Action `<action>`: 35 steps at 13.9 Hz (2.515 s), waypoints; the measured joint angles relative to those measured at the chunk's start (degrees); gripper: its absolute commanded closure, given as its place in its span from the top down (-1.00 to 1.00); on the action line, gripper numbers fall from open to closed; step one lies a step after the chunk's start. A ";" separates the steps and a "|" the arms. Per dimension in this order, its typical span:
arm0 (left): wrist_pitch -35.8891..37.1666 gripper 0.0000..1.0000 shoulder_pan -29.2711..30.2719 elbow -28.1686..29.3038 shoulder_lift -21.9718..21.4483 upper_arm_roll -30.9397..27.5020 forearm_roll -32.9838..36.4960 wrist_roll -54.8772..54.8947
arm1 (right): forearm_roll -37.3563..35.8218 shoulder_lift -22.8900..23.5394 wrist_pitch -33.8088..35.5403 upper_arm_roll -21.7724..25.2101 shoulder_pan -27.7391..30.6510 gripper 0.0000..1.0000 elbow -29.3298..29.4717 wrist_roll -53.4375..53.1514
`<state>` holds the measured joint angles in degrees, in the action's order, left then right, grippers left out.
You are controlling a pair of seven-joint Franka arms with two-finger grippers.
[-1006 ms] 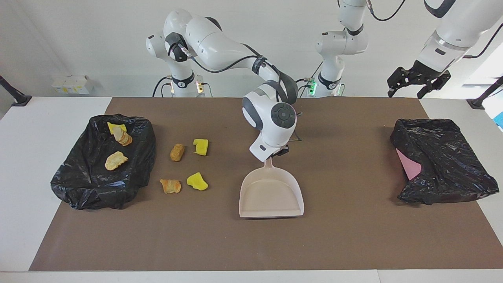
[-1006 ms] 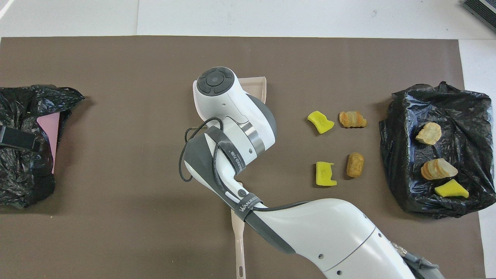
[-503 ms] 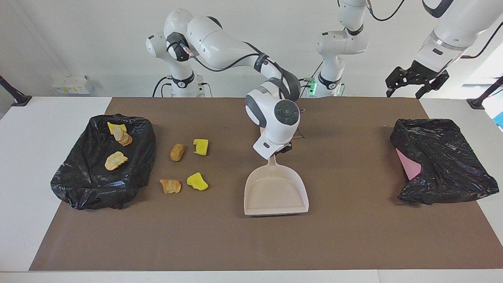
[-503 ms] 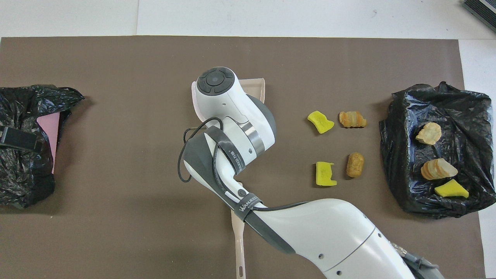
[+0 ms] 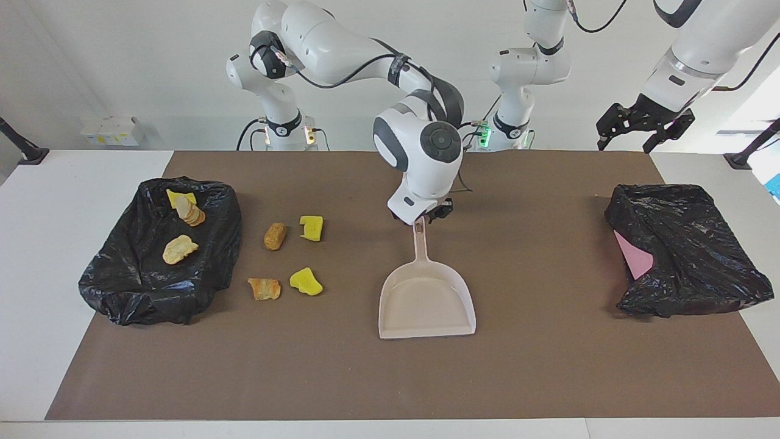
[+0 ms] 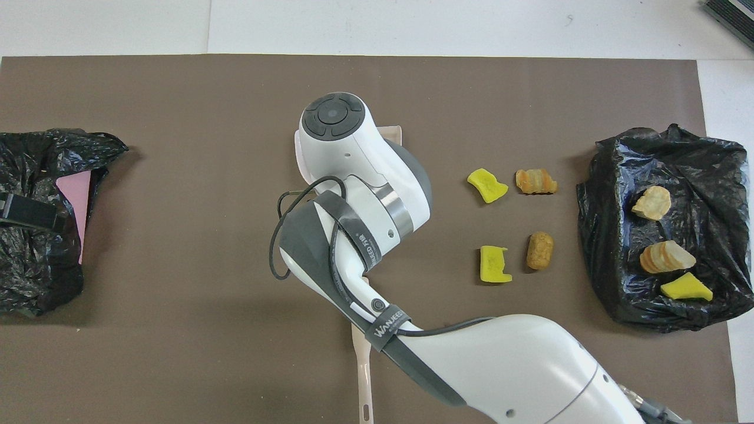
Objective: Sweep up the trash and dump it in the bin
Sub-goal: 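Bring the empty dustpan back to the mat center and release it, then reach the left gripper toward the dustpan handle while the right gripper withdraws, then grasp the dustpan with the left gripper while the right gripper takes the brush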
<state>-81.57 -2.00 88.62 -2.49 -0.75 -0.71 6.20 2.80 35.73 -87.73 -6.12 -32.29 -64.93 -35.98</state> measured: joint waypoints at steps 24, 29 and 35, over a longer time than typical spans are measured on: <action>-37.34 1.00 -28.50 14.12 16.10 1.00 -0.44 -32.68 | 9.55 -34.37 -35.25 -0.36 -14.77 -0.87 -65.07 -7.79; -41.59 1.00 -31.98 15.24 17.58 1.07 -0.74 -35.91 | 9.57 -34.38 -35.26 -0.37 -15.12 -1.00 -65.03 -7.79; -43.72 0.39 -34.30 15.27 20.68 1.19 -0.78 -36.87 | 9.35 -38.00 -31.46 0.16 -14.81 -1.00 -64.83 -9.93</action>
<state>-125.29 -36.29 103.90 18.19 0.44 -1.50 -30.67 12.15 -2.27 -119.19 -5.96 -47.10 -129.75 -45.92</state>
